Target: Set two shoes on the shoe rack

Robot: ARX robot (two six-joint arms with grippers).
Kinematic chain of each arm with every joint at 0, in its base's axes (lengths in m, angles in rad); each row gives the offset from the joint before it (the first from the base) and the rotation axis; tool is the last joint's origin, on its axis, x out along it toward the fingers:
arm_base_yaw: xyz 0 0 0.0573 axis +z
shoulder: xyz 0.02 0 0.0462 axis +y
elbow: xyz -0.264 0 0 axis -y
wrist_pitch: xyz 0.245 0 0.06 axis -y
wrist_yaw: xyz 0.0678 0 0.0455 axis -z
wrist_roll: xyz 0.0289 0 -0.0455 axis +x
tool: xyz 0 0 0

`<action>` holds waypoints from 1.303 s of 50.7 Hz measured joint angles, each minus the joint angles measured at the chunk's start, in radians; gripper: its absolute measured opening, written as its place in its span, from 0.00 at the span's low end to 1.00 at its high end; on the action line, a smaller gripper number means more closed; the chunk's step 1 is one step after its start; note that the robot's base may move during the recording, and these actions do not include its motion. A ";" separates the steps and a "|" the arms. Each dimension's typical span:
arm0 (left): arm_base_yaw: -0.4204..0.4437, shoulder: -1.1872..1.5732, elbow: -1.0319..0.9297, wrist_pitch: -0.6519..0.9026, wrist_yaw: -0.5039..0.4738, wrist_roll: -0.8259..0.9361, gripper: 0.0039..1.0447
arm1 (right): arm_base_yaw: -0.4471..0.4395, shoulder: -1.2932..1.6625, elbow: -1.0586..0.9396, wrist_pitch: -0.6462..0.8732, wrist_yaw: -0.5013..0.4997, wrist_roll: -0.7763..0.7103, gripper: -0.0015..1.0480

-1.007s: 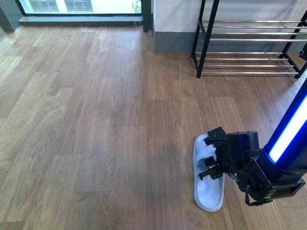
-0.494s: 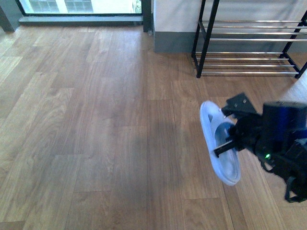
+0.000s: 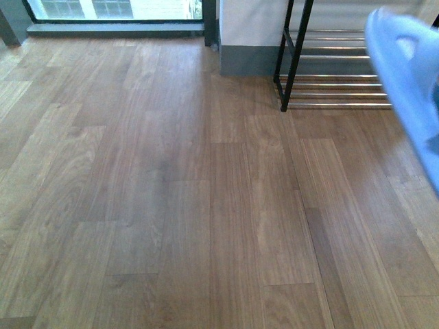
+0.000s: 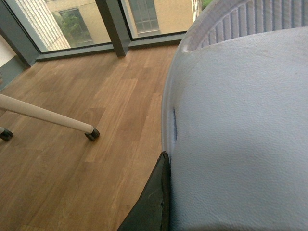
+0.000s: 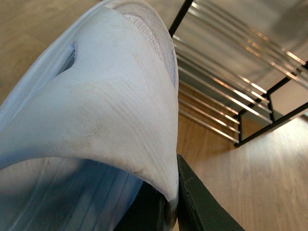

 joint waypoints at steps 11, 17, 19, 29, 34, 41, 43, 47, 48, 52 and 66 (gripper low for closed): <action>0.000 0.000 0.000 0.000 0.000 0.000 0.02 | 0.033 -0.554 -0.140 -0.328 0.026 0.047 0.02; 0.000 0.000 0.000 0.000 0.000 0.000 0.02 | 0.104 -0.805 -0.189 -0.503 0.081 0.109 0.02; 0.000 0.000 0.000 0.000 0.000 0.000 0.02 | 0.132 -0.876 -0.202 -0.551 0.108 0.137 0.02; 0.000 0.000 0.000 0.000 0.000 0.000 0.02 | 0.170 -1.220 -0.320 -0.646 0.123 0.372 0.02; 0.000 0.000 0.000 0.000 0.000 0.000 0.02 | 0.098 -1.200 -0.360 -0.569 0.058 0.495 0.02; 0.000 0.000 0.000 0.000 0.000 0.000 0.02 | 0.085 -1.101 -0.373 -0.490 0.092 0.538 0.02; 0.000 0.000 0.000 0.000 0.000 0.000 0.02 | 0.087 -1.088 -0.375 -0.481 0.092 0.541 0.02; 0.000 0.000 0.000 0.000 0.000 0.000 0.02 | 0.090 -1.070 -0.383 -0.457 0.089 0.539 0.02; 0.000 0.000 0.000 0.000 0.000 0.000 0.02 | 0.087 -1.067 -0.385 -0.448 0.089 0.539 0.02; 0.000 0.000 0.000 0.000 0.000 0.000 0.02 | 0.079 -1.058 -0.386 -0.441 0.085 0.539 0.02; 0.000 0.000 0.000 0.000 0.000 0.000 0.02 | 0.073 -1.040 -0.386 -0.441 0.103 0.538 0.02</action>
